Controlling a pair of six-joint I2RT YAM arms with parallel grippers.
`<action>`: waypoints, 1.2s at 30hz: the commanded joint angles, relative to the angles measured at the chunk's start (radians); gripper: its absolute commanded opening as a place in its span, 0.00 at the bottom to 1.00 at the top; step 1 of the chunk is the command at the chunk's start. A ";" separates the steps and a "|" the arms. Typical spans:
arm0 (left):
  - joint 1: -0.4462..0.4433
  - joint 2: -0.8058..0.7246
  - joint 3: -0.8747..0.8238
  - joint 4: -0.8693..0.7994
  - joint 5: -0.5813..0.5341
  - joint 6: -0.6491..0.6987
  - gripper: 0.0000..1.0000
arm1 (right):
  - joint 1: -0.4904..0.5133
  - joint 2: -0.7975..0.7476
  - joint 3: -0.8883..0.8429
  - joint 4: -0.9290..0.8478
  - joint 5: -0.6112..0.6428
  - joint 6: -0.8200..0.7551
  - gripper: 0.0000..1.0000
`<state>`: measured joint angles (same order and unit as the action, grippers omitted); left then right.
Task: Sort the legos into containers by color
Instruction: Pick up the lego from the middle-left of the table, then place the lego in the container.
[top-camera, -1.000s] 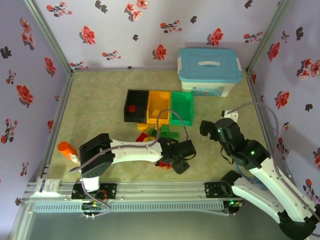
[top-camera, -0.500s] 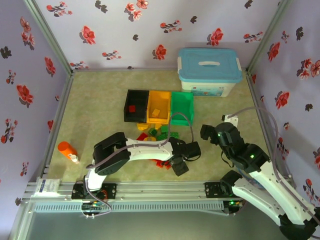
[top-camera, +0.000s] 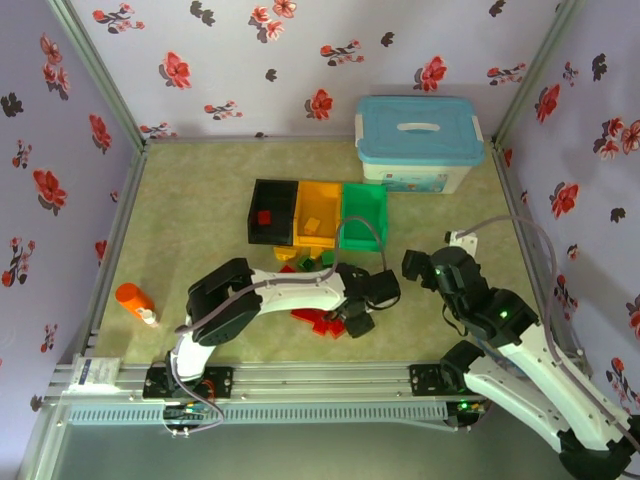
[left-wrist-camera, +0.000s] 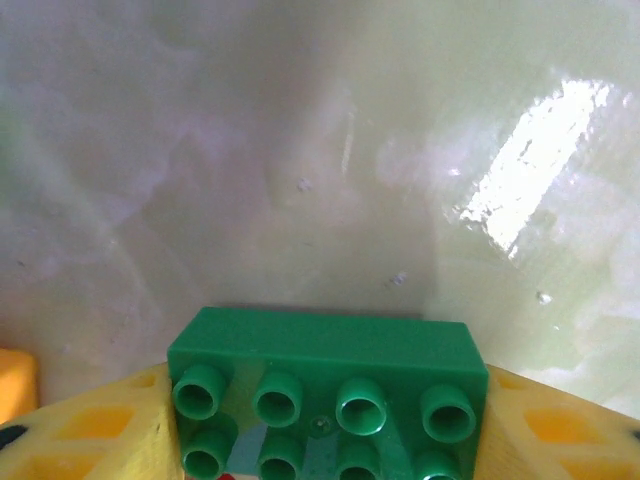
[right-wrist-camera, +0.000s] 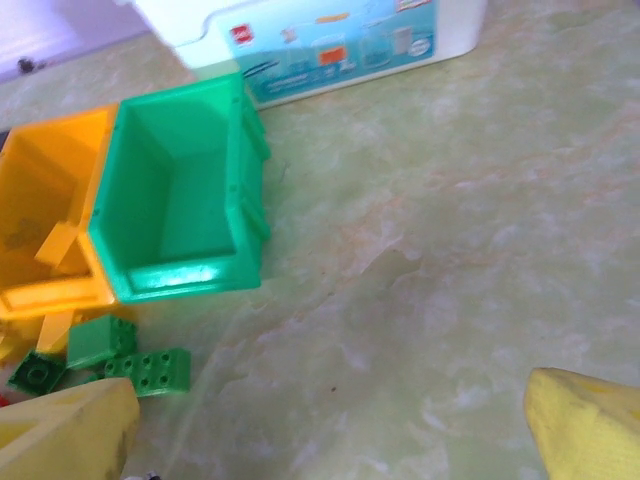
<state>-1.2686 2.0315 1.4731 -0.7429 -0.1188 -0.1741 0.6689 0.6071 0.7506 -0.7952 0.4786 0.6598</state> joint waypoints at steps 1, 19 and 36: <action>0.096 -0.066 0.058 -0.023 0.018 0.031 0.50 | -0.010 -0.017 0.030 -0.134 0.214 0.103 0.99; 0.420 0.468 1.133 -0.326 0.069 0.130 0.50 | -0.034 -0.085 -0.023 -0.113 0.126 0.090 0.99; 0.416 0.238 0.884 -0.206 0.104 0.104 0.80 | -0.035 -0.036 -0.039 -0.038 0.045 0.054 0.99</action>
<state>-0.8471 2.4142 2.4062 -0.9653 -0.0311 -0.0715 0.6411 0.5564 0.7300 -0.8726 0.5598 0.7330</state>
